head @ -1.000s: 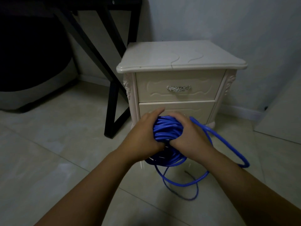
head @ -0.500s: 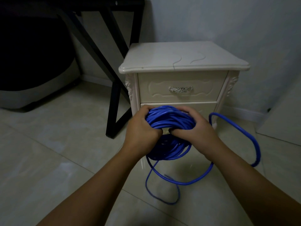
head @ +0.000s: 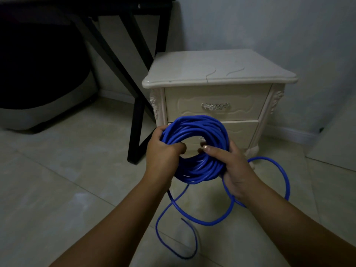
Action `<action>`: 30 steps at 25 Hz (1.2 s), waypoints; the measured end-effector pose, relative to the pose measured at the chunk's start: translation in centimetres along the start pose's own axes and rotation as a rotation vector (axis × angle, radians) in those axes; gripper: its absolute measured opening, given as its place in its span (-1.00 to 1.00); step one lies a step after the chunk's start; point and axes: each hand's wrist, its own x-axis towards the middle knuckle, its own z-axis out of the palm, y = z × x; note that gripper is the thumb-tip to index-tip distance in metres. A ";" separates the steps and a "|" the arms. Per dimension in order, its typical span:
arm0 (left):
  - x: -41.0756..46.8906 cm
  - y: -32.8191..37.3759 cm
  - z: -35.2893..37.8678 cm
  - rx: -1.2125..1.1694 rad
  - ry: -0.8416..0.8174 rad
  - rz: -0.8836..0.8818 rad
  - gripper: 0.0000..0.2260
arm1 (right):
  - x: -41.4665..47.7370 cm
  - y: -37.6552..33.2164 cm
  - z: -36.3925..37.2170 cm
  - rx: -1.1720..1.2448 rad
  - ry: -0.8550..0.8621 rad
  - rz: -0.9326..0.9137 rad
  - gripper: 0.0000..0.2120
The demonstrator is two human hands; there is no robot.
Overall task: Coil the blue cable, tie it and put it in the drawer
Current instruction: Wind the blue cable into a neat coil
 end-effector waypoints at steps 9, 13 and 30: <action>-0.6 -0.9 0.5 -0.380 0.065 -0.157 -0.72 | -0.6 0.9 0.9 0.080 0.033 -0.001 -0.42; -1.3 -1.1 1.3 -0.400 0.055 -0.198 -0.70 | -0.6 1.8 0.9 0.013 0.134 -0.004 -0.51; 0.1 -1.3 -0.9 0.490 -0.438 0.386 -0.50 | -0.6 -2.0 -0.6 -1.073 -0.131 -0.450 -0.31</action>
